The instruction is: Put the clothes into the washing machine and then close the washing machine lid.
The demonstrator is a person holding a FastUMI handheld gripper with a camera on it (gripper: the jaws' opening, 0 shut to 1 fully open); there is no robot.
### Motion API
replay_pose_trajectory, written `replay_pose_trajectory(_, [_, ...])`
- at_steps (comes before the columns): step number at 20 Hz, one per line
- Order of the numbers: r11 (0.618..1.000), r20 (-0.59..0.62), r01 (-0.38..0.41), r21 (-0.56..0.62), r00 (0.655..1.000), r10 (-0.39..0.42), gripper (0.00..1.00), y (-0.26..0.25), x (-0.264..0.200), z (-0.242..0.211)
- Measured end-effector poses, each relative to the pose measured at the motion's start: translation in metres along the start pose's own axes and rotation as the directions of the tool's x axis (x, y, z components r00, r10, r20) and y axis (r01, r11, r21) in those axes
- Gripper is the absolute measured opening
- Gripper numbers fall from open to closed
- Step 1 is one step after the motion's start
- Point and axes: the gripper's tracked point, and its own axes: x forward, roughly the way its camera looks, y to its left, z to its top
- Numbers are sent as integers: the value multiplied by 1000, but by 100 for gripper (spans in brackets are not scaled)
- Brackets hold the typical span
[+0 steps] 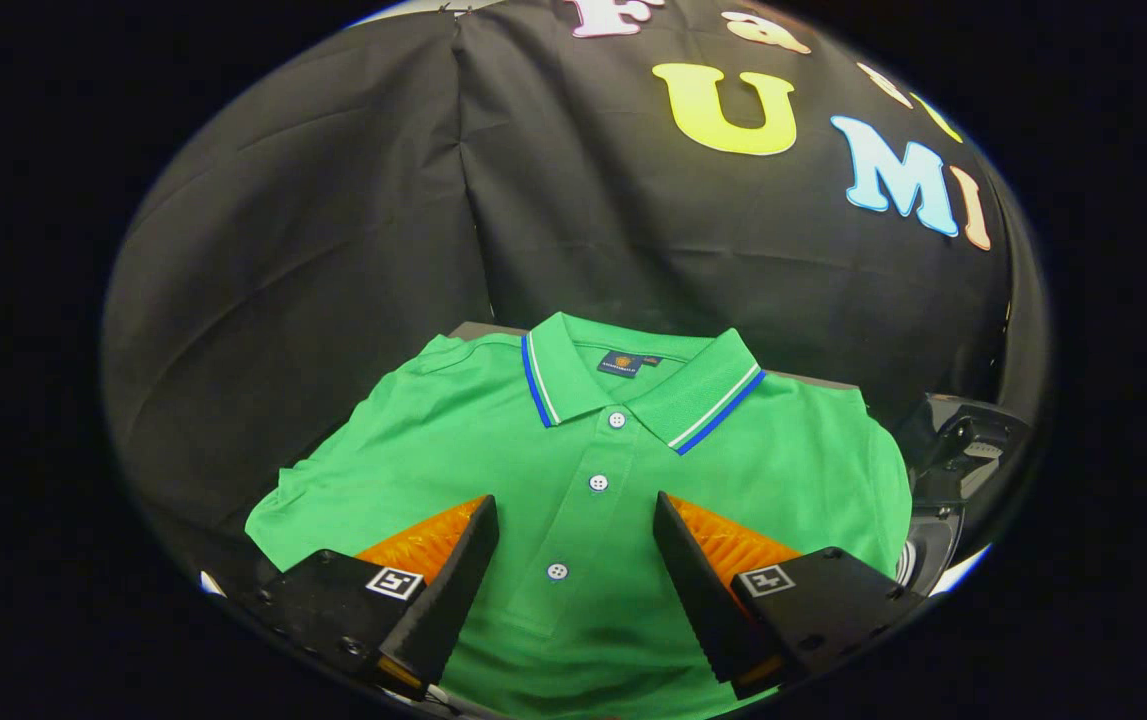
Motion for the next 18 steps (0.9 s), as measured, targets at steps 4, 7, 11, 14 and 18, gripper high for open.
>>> replay_pose_trajectory(4, [994,-59,12,-105,998,-18,98,2,2,-2])
replay_pose_trajectory(7, [995,-73,17,-97,997,-24,96,1,3,-4])
replay_pose_trajectory(11, [994,-69,9,-106,998,-16,94,3,4,-3])
replay_pose_trajectory(14, [996,-54,11,-90,998,-16,58,4,5,-2])
replay_pose_trajectory(18, [1000,-19,-16,-21,1000,16,11,7,9,-1])
